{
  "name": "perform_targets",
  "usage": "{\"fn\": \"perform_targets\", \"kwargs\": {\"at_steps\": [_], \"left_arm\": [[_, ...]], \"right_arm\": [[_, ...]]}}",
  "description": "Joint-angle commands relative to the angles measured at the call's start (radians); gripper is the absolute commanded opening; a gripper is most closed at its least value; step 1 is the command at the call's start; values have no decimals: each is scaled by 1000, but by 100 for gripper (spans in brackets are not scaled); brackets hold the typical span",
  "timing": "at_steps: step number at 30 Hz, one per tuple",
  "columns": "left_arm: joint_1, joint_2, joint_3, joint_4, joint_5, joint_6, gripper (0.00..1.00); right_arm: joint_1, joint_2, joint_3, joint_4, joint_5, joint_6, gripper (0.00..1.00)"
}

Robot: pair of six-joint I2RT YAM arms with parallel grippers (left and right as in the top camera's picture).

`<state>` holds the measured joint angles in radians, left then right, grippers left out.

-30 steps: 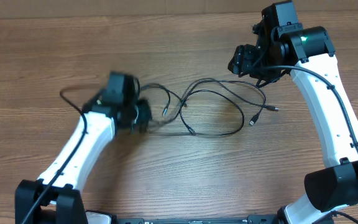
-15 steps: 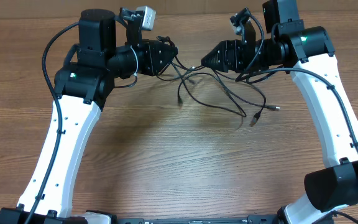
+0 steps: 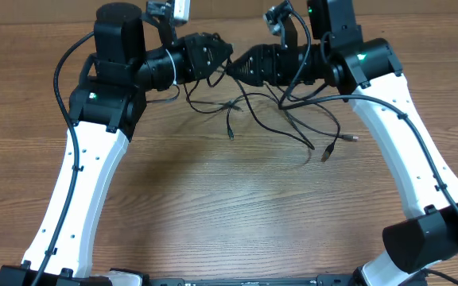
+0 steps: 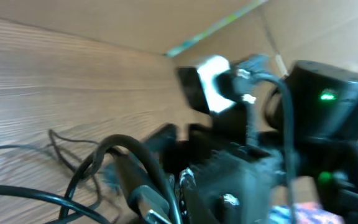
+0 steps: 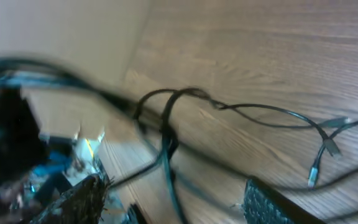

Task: Untangle cables

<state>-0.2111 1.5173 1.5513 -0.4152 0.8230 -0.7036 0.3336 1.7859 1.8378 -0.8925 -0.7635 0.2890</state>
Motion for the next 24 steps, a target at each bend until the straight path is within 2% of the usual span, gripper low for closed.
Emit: {"fn": "perform_targets", "kwargs": {"at_steps": [1,5,11,17,24], "left_arm": [[2,-10,33,35,114,-129,4],[1,-10,33,61,167,-151,4],[1,-42,33,65,191,-150,4],[16,-116,33,128,191,-145,4],[57,-134,33,129,233,-147,4]], "right_arm": [[-3,24,-6,51,38,166,70],[-3,37,-6,104,86,290,69],[-13,73,-6,68,266,425,69],[-51,105,-54,44,270,425,63],[-62,115,-65,-14,275,353,62]]}}
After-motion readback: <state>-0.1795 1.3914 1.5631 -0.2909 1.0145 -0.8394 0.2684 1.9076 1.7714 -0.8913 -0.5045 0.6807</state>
